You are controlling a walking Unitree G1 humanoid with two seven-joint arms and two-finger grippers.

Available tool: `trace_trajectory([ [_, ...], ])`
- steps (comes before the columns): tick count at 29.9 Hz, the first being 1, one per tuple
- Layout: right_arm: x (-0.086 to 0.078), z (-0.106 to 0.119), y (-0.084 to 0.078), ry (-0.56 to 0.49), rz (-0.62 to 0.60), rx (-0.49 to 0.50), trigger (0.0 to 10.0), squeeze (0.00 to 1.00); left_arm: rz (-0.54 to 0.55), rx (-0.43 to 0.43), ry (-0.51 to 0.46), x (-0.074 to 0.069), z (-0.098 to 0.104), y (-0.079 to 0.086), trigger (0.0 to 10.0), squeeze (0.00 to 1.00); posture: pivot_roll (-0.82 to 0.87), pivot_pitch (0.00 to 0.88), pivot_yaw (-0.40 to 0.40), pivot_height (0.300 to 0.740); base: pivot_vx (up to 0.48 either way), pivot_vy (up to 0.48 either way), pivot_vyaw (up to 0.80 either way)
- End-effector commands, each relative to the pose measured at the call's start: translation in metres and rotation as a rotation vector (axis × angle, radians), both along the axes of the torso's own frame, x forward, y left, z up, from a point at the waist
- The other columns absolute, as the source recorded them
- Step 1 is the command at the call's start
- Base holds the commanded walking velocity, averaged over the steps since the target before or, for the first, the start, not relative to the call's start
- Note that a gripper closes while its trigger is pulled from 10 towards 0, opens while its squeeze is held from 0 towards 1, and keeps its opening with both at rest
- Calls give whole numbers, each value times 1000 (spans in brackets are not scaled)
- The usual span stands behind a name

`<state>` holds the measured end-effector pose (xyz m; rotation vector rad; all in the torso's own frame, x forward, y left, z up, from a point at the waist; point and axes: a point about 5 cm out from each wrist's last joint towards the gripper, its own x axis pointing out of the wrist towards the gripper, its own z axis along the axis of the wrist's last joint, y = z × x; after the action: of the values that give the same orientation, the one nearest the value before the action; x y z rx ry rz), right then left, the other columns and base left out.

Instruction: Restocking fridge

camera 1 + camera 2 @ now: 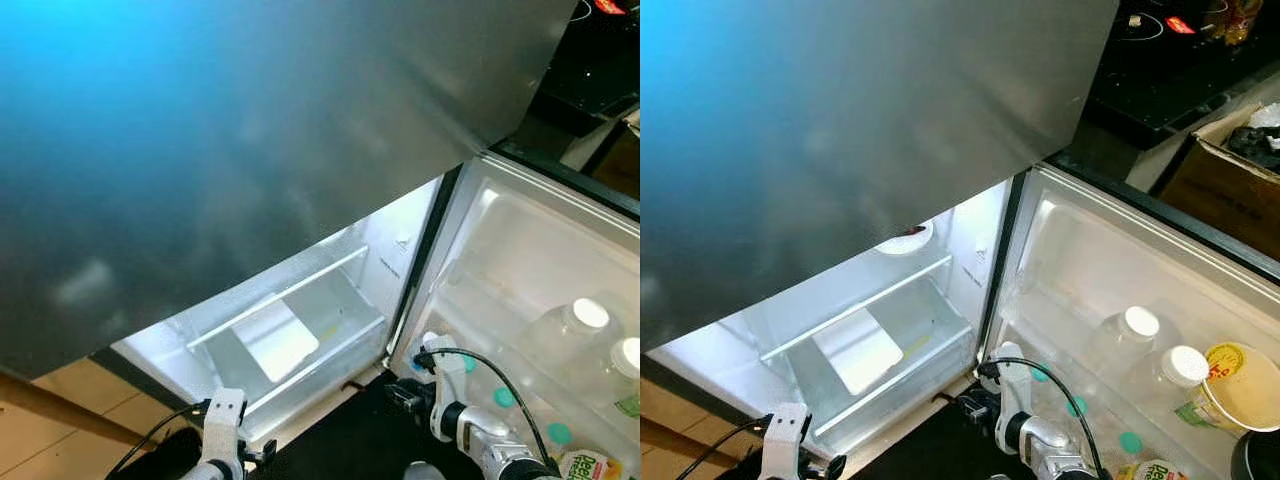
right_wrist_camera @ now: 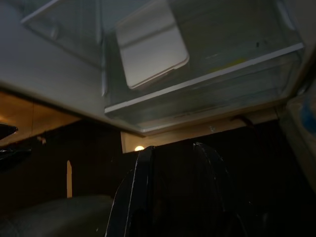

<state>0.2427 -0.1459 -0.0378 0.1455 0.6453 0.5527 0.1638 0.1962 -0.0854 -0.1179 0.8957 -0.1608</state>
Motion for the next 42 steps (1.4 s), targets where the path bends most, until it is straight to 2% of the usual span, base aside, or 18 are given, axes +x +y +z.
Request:
trace_trajectory([
  [1,-13,-11,-5,62,-5,-47,10000,0,27,18,65,-16,-6,7,10000,0,-31,102,4,740,0,0,0],
  [5,-22,-19,-15,107,-41,-120,10000,0,42,26,93,-23,-9,8,10000,0,-33,94,0,740,0,0,0],
  [6,-29,-25,-21,146,-69,-194,10000,0,53,30,107,-26,-11,9,10000,0,-33,94,0,740,0,0,0],
  [9,-37,-30,-29,175,-85,-253,10000,0,65,34,118,-28,-12,10,10000,0,-34,81,-5,740,0,0,0],
  [10,-39,-31,-30,180,-88,-262,10000,0,68,35,119,-28,-12,10,10000,0,-34,81,-5,740,0,0,0],
  [13,-59,-42,-42,254,-128,-297,10000,0,98,42,125,-28,-12,10,10000,0,-24,66,-21,740,0,0,0],
  [14,-59,-42,-42,254,-128,-297,10000,0,98,42,125,-28,-12,10,10000,0,-24,66,-21,740,0,0,0],
  [15,-68,-46,-46,284,-170,-301,10000,0,102,42,123,-26,-12,10,10000,0,-20,62,-21,740,0,0,0],
  [21,-74,-49,-48,321,-258,-294,10000,0,92,53,120,-21,-10,9,10000,0,-9,48,-14,740,0,0,0],
  [23,-77,-52,-42,338,-259,-296,10000,0,68,59,110,-16,-9,7,10000,0,-10,46,-3,740,0,0,0],
  [31,-82,-54,-46,364,-284,-309,10000,0,25,86,126,-15,-10,3,10000,0,-19,42,6,740,0,0,0],
  [32,-83,-55,-46,369,-262,-326,10000,0,-1,82,127,-14,-10,-4,10000,0,-20,36,9,740,0,0,0],
  [36,-85,-55,-44,369,-208,-353,10000,0,-27,69,116,-9,-9,-13,10000,0,-24,35,6,740,0,0,0],
  [38,-87,-56,-43,365,-135,-397,10000,0,-78,47,105,-3,-8,-27,10000,0,-23,22,-5,740,0,0,0],
  [42,-87,-56,-43,365,-126,-405,10000,0,-95,43,108,-3,-8,-30,10000,0,-23,22,-5,740,0,0,0],
])
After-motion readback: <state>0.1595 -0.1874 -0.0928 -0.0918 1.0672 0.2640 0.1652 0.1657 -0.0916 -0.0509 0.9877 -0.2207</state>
